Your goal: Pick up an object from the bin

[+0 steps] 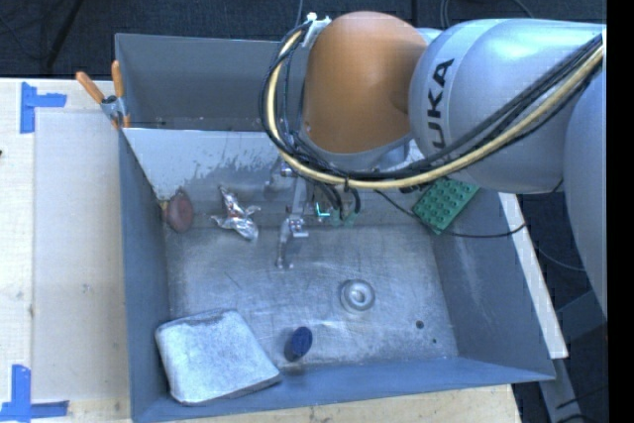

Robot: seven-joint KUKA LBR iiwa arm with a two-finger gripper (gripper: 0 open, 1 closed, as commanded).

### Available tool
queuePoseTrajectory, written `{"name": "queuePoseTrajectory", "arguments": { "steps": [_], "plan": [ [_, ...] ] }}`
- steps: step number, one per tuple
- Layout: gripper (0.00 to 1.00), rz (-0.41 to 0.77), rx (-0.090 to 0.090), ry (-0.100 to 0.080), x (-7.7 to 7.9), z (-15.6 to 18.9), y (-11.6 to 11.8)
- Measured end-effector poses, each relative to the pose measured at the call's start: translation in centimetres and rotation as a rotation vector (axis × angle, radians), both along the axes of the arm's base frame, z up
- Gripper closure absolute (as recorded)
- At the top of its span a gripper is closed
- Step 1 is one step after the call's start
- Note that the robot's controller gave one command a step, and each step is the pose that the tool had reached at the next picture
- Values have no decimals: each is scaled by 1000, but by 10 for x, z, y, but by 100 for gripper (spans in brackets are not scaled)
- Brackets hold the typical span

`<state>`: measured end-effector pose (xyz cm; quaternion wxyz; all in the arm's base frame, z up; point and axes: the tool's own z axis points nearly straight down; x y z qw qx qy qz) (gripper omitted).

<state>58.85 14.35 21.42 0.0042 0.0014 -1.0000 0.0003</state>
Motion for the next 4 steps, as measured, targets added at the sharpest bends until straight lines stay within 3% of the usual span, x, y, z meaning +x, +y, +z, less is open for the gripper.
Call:
{"name": "queuePoseTrajectory", "arguments": {
  "steps": [1, 2, 3, 4],
  "plan": [
    [0, -2, 3, -14, 32, -131, 12],
    [0, -4, 2, -10, 21, -114, 104],
    [0, -228, 0, -9, 34, -114, 102],
    [0, -461, 9, -16, 37, -138, 99]
  ]
}}
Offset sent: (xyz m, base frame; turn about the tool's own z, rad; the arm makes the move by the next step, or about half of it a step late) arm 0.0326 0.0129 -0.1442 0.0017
